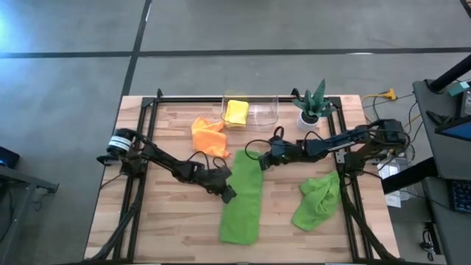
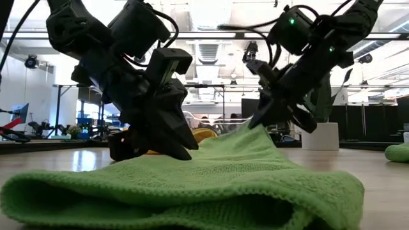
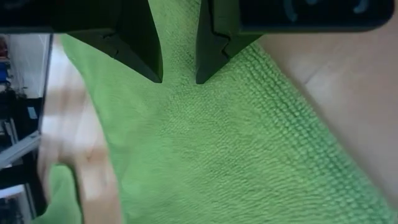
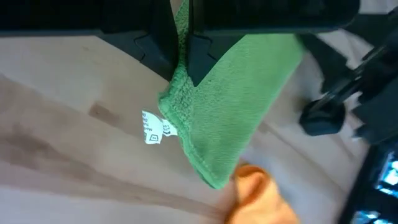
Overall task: Fold microfiber towels
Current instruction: Fold the left green microfiber towel
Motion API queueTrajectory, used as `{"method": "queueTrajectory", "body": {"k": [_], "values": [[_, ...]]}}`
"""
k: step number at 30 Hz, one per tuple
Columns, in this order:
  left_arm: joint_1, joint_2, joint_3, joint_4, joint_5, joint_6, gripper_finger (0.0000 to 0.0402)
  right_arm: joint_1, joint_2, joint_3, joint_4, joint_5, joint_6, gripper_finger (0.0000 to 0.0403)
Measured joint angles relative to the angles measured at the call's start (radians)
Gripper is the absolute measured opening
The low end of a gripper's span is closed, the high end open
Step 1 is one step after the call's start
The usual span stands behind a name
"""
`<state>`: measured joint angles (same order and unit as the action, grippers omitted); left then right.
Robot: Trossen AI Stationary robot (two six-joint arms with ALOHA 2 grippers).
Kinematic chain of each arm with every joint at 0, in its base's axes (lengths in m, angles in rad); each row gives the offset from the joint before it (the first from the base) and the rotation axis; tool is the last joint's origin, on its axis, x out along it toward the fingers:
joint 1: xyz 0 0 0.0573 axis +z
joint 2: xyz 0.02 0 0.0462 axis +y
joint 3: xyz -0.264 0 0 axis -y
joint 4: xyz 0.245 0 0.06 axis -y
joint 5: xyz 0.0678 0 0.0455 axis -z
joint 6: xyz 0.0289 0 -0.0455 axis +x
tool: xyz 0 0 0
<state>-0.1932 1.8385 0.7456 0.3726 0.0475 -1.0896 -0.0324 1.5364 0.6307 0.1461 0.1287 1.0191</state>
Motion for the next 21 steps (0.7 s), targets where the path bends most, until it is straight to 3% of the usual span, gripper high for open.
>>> {"method": "queueTrajectory", "body": {"k": [13, 21], "values": [[-0.001, -0.003, -0.002, -0.026, -0.099, -0.017, 0.0081, 0.048, -0.128, 0.02, 0.001, -0.009, -0.286, 0.0018], [0.0, -0.002, 0.007, -0.036, -0.204, -0.029, 0.0081, 0.086, -0.134, 0.02, 0.021, -0.079, -0.434, 0.0018]]}}
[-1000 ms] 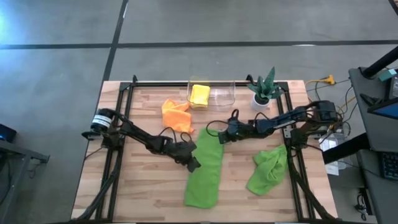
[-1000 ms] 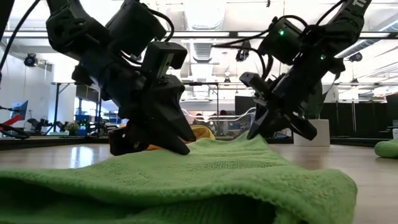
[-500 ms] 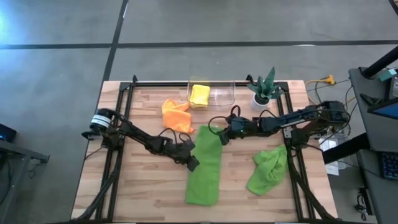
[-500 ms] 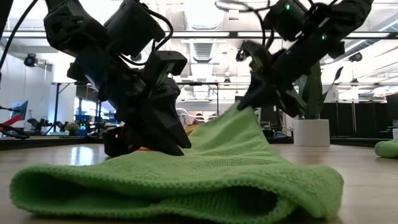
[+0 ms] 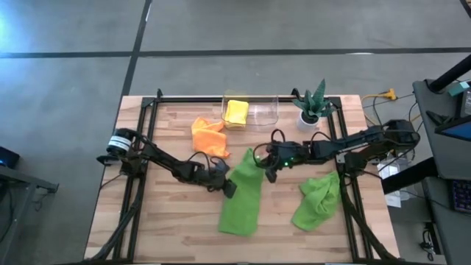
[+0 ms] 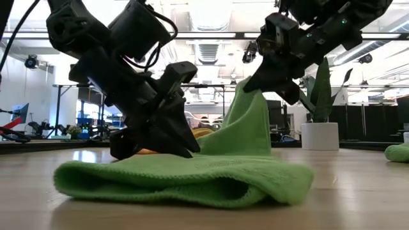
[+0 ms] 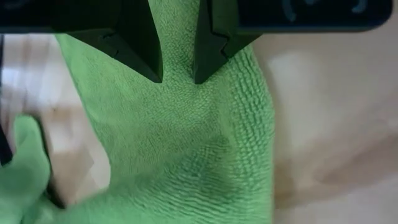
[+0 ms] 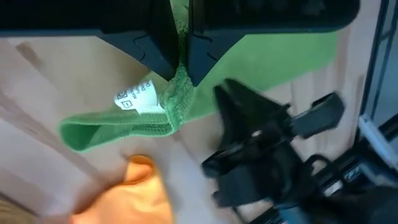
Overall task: Fold microfiber towels
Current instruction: Fold the left green microfiber towel
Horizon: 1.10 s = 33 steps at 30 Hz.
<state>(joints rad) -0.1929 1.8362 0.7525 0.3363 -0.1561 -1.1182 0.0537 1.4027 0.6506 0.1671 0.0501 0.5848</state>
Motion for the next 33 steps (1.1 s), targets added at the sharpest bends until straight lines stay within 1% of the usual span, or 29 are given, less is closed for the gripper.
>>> {"method": "queueTrajectory", "body": {"k": [2, 9, 13, 19, 22, 24, 27, 31, 33], "values": [[0.001, 0.0, 0.0, -0.001, -0.013, -0.002, 0.0081, 0.009, 0.001, 0.0, 0.004, -0.002, -0.014, 0.0018], [0.002, -0.008, 0.006, -0.006, -0.016, -0.002, 0.0081, 0.03, 0.001, 0.0, 0.105, -0.003, -0.09, 0.0018], [0.003, -0.04, 0.005, -0.031, -0.04, 0.002, 0.0081, 0.034, 0.001, 0.0, 0.132, -0.014, -0.141, 0.0018], [0.003, -0.153, 0.005, -0.154, -0.063, 0.033, 0.0081, 0.038, 0.006, 0.0, 0.129, -0.035, -0.195, 0.0018], [0.003, -0.217, 0.005, -0.22, -0.077, 0.079, 0.0081, 0.039, 0.006, 0.0, 0.133, -0.035, -0.244, 0.0018], [0.003, -0.268, 0.005, -0.253, -0.103, 0.097, 0.0081, 0.04, 0.006, 0.0, 0.14, -0.037, -0.275, 0.0018], [0.003, -0.327, 0.004, -0.287, -0.162, 0.112, 0.0081, 0.04, 0.006, 0.0, 0.162, -0.07, -0.317, 0.0018], [0.003, -0.381, 0.002, -0.332, -0.247, 0.115, 0.0081, 0.05, 0.006, 0.016, 0.162, -0.123, -0.378, 0.0018], [0.004, -0.4, -0.005, -0.333, -0.274, 0.136, 0.0081, 0.063, 0.006, 0.03, 0.162, -0.136, -0.413, 0.0018]]}}
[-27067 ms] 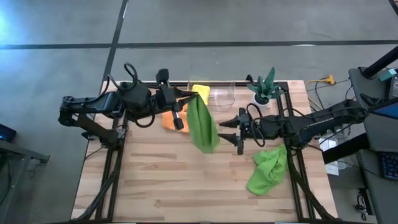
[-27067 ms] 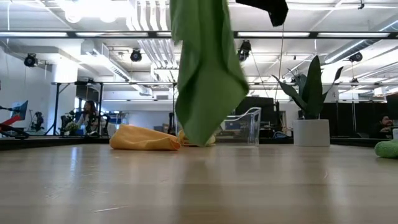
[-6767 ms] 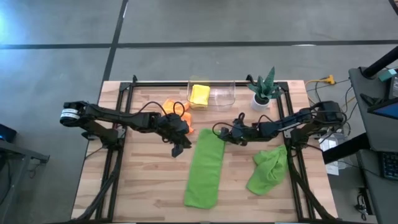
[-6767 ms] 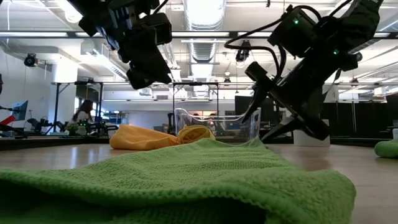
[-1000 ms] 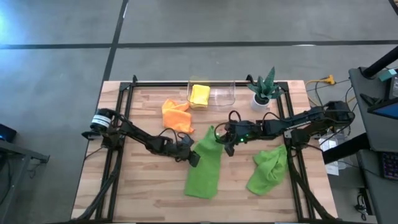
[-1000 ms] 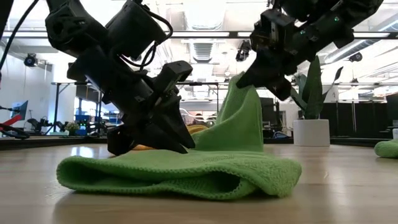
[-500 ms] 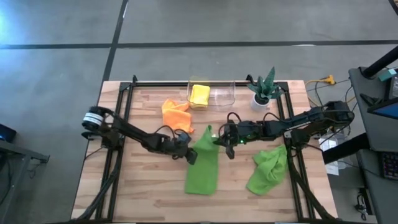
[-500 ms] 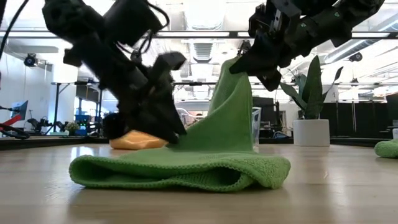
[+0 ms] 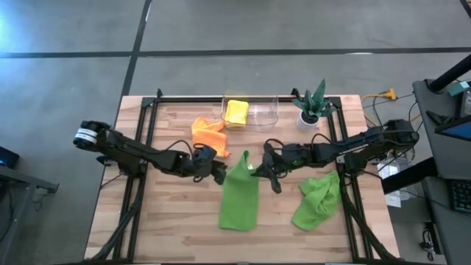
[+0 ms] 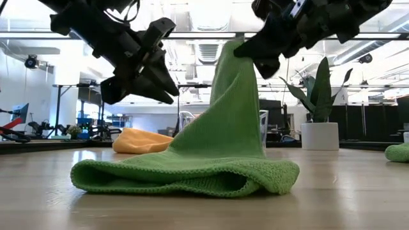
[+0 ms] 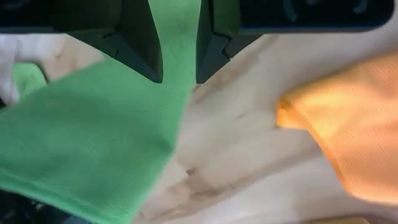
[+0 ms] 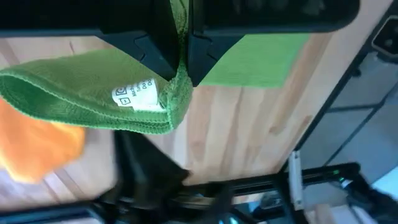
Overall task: Fold microfiber towels
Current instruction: Fold the left green microfiber towel
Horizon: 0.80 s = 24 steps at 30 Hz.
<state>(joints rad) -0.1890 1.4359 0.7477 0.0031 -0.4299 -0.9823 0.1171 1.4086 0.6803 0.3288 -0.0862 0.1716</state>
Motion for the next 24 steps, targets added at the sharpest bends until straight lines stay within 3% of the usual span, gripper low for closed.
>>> {"method": "queueTrajectory", "body": {"k": [5, 10, 16, 24], "values": [[0.0, -0.024, -0.019, -0.008, -0.009, 0.051, 0.0081, 0.046, 0.032, 0.051, -0.003, -0.001, -0.09, 0.0018], [0.0, -0.029, -0.021, -0.035, 0.0, 0.077, 0.0081, 0.115, 0.145, 0.153, -0.026, -0.001, -0.199, 0.0018], [-0.001, -0.034, -0.021, -0.051, 0.01, 0.107, 0.0081, 0.18, 0.304, 0.331, -0.19, -0.002, -0.203, 0.0018], [-0.001, -0.065, -0.026, -0.067, 0.029, 0.162, 0.0081, 0.25, 0.424, 0.506, -0.404, -0.002, -0.258, 0.0018]]}}
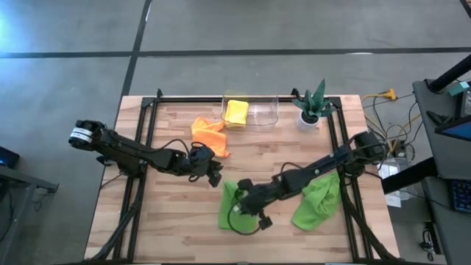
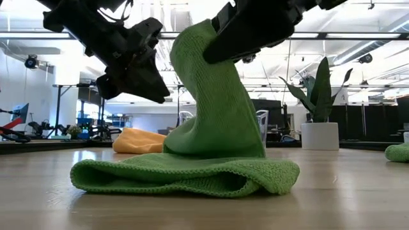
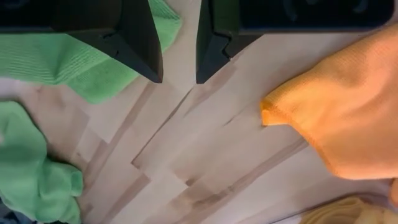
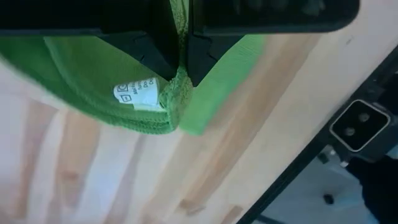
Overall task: Fold microfiber towels
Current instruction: Fold the left green microfiber towel
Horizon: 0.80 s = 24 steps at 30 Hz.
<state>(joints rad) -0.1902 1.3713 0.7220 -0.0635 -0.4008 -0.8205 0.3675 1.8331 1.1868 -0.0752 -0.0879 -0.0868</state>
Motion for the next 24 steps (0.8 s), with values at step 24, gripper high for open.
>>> {"method": "queueTrajectory", "body": {"k": [24], "values": [[0.0, -0.029, -0.015, 0.002, 0.034, 0.076, 0.0081, 0.087, 0.032, -0.057, -0.055, 0.047, 0.033, 0.0018]]}}
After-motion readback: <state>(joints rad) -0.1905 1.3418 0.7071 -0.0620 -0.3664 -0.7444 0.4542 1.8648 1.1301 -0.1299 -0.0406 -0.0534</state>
